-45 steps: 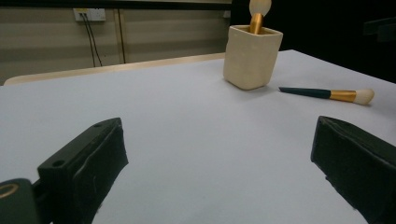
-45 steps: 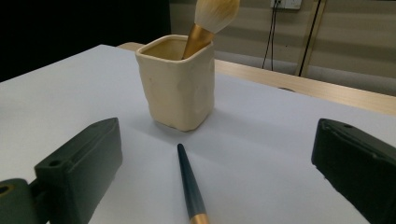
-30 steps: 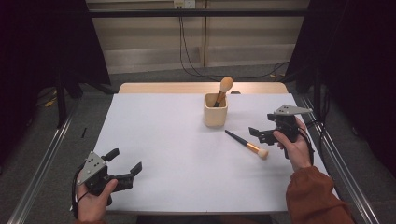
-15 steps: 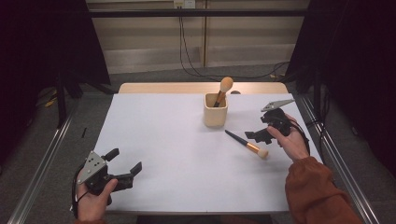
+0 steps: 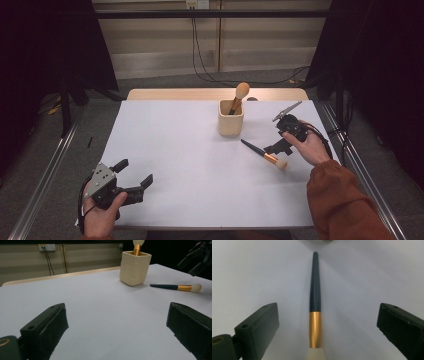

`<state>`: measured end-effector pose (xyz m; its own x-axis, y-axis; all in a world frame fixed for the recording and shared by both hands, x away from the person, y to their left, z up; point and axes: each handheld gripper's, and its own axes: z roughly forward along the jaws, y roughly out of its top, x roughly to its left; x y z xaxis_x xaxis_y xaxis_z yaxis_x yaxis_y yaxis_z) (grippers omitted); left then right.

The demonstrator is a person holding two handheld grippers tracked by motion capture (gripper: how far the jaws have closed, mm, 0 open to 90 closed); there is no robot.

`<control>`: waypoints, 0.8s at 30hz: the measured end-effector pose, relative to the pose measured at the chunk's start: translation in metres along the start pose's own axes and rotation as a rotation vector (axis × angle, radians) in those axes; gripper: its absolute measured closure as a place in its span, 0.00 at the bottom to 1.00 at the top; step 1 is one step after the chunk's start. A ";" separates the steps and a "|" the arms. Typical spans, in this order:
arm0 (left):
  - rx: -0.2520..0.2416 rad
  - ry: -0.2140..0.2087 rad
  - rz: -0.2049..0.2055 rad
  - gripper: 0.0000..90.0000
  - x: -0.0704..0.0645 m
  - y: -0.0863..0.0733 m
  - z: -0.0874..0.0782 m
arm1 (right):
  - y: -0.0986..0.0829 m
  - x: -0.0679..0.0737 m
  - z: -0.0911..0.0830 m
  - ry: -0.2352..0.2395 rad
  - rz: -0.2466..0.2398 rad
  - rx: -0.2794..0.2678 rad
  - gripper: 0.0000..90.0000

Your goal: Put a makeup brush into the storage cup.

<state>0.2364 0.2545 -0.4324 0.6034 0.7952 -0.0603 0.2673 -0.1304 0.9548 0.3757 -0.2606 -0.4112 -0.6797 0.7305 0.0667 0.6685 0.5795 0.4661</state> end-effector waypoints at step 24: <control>0.010 0.003 0.009 0.04 0.001 -0.001 0.002 | 0.001 0.002 0.036 0.020 -0.107 0.290 0.27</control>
<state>0.2379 0.2545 -0.4341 0.6032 0.7960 -0.0508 0.2694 -0.1433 0.9523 0.3860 -0.2458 -0.4424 -0.7544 0.6545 0.0495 0.6495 0.7335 0.2001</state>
